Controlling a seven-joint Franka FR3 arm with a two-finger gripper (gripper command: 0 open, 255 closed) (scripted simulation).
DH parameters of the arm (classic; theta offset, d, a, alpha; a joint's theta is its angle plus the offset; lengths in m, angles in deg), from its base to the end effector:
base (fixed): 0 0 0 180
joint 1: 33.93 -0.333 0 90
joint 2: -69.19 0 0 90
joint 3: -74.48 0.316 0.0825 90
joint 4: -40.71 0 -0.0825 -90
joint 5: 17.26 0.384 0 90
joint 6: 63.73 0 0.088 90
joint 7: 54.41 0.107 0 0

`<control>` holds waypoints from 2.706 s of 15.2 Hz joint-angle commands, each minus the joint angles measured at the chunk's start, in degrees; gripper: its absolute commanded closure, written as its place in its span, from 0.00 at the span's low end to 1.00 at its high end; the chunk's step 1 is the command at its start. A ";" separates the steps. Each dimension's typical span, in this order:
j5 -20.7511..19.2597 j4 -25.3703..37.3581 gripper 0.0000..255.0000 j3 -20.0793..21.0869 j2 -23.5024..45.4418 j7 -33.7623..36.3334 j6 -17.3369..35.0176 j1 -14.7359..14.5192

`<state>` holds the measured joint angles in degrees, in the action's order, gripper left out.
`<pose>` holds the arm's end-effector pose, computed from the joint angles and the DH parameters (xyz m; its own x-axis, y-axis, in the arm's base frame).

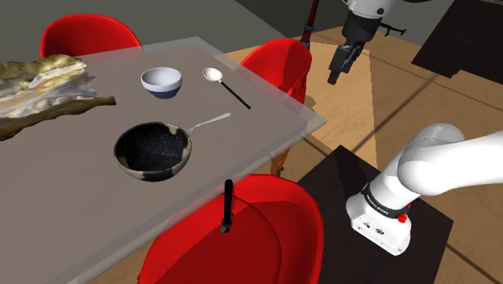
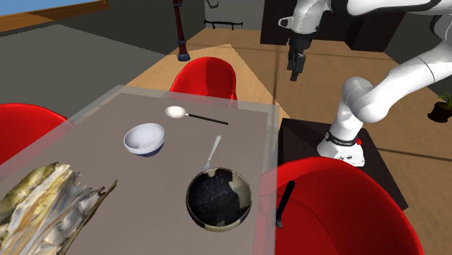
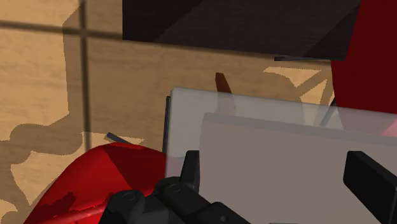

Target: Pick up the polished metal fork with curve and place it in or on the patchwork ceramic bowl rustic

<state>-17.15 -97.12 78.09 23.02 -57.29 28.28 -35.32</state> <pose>0.3028 0.0319 0.5757 0.9930 0.1180 0.0029 0.1178 -0.9921 0.0437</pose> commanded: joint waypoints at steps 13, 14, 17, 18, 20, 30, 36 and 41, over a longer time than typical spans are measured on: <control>0.75 9.47 0.00 1.16 24.43 -13.79 15.38 -6.53; 0.81 10.60 0.00 1.39 26.41 -14.88 16.26 -7.03; 0.95 14.22 0.00 2.25 32.24 -18.08 18.54 -8.44; 0.96 15.50 0.00 2.58 34.15 -19.11 19.19 -8.89; 0.94 18.16 0.00 3.30 37.91 -21.12 20.32 -9.77; -0.73 33.06 0.00 7.66 55.71 -30.03 23.17 -14.29; -2.97 42.98 0.00 10.41 65.75 -34.70 23.01 -17.61; -4.20 46.40 0.00 11.39 70.28 -36.52 23.93 -19.31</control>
<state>-21.18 -50.93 89.39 92.76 -93.85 51.88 -54.37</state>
